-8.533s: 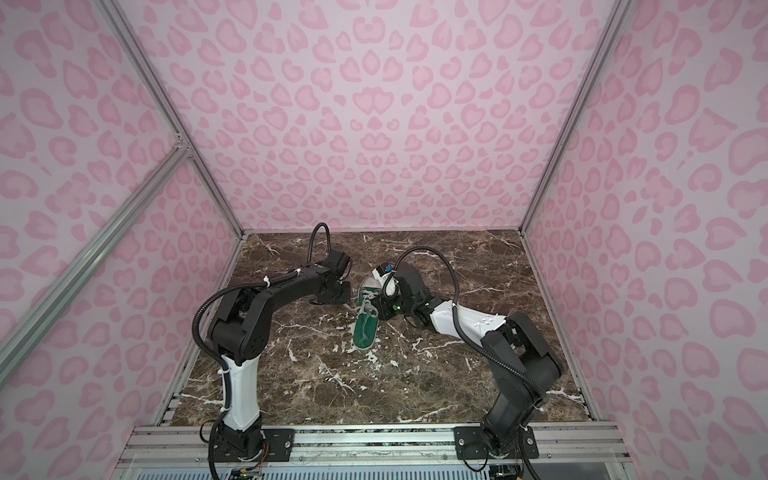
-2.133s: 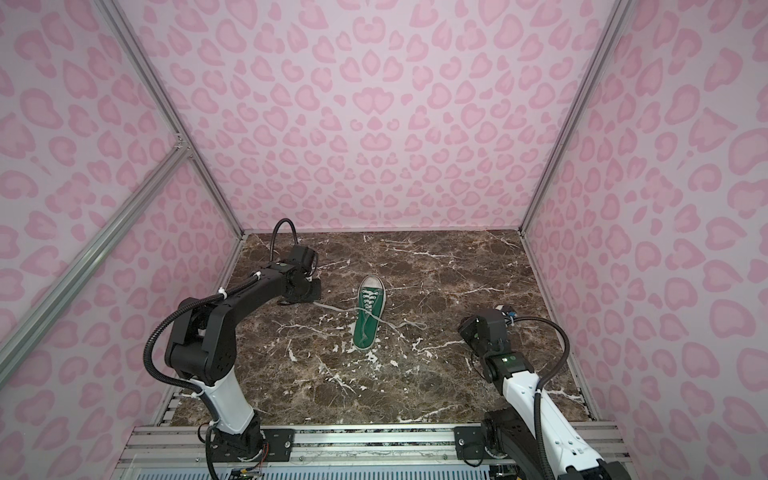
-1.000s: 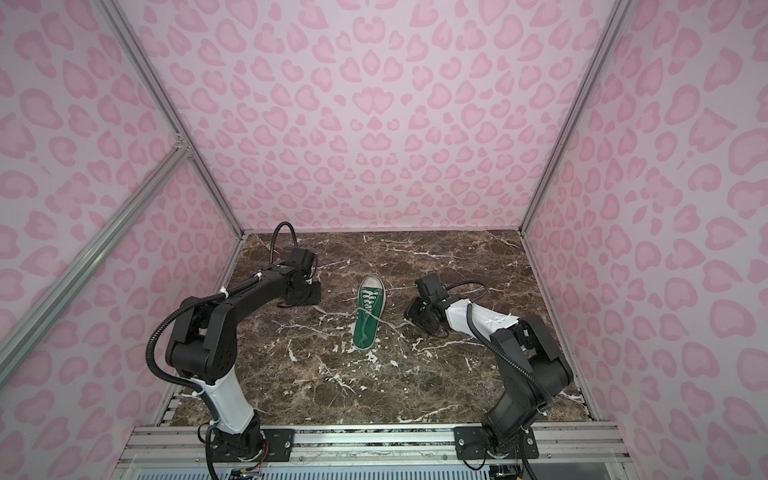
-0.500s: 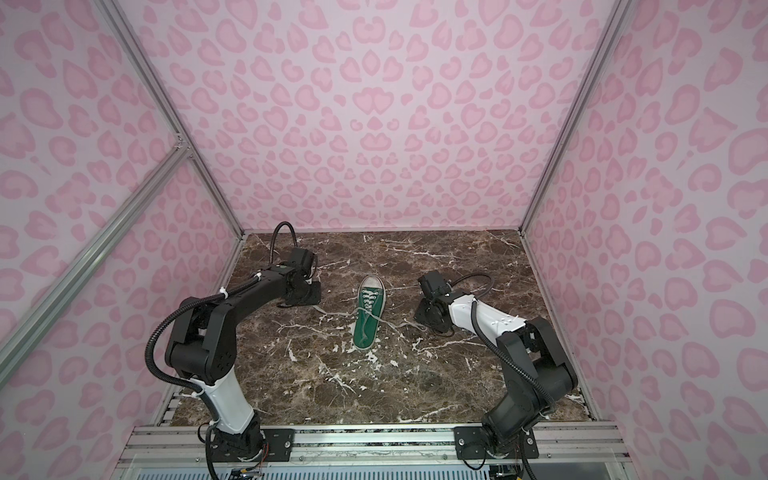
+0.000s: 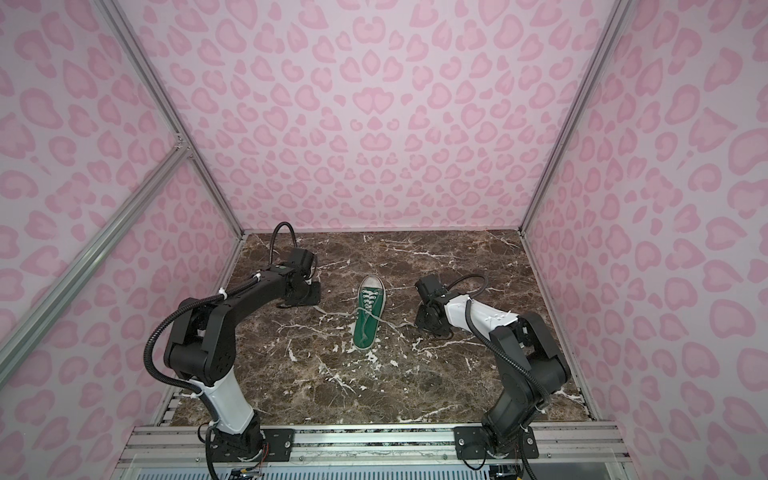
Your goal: Tie the shoes
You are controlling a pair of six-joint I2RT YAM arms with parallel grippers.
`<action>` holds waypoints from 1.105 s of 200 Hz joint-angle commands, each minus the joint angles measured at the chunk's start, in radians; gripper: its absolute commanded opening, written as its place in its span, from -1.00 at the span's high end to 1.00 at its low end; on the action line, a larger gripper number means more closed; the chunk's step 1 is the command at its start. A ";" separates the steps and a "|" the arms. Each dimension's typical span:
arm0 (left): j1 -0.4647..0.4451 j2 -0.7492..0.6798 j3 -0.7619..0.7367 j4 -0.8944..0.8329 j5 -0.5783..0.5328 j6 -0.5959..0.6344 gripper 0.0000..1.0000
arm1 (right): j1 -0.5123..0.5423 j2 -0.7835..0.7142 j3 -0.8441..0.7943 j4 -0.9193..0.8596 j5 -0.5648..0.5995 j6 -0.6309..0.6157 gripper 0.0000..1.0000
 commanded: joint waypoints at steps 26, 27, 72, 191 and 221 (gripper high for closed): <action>0.000 -0.014 -0.008 0.006 -0.005 -0.006 0.16 | 0.005 0.026 0.002 -0.006 0.003 -0.023 0.60; 0.000 -0.015 -0.008 0.006 -0.005 -0.007 0.16 | 0.006 0.026 0.003 -0.006 0.003 -0.024 0.61; 0.000 -0.024 -0.013 0.005 -0.011 -0.003 0.16 | 0.011 -0.010 0.013 -0.022 0.016 -0.039 0.89; 0.006 -0.129 -0.113 0.036 0.045 -0.039 0.16 | 0.130 0.002 0.473 -0.219 0.040 -0.151 0.93; 0.006 -0.153 -0.154 0.049 0.059 -0.049 0.16 | 0.174 0.120 0.668 -0.237 -0.001 -0.160 0.94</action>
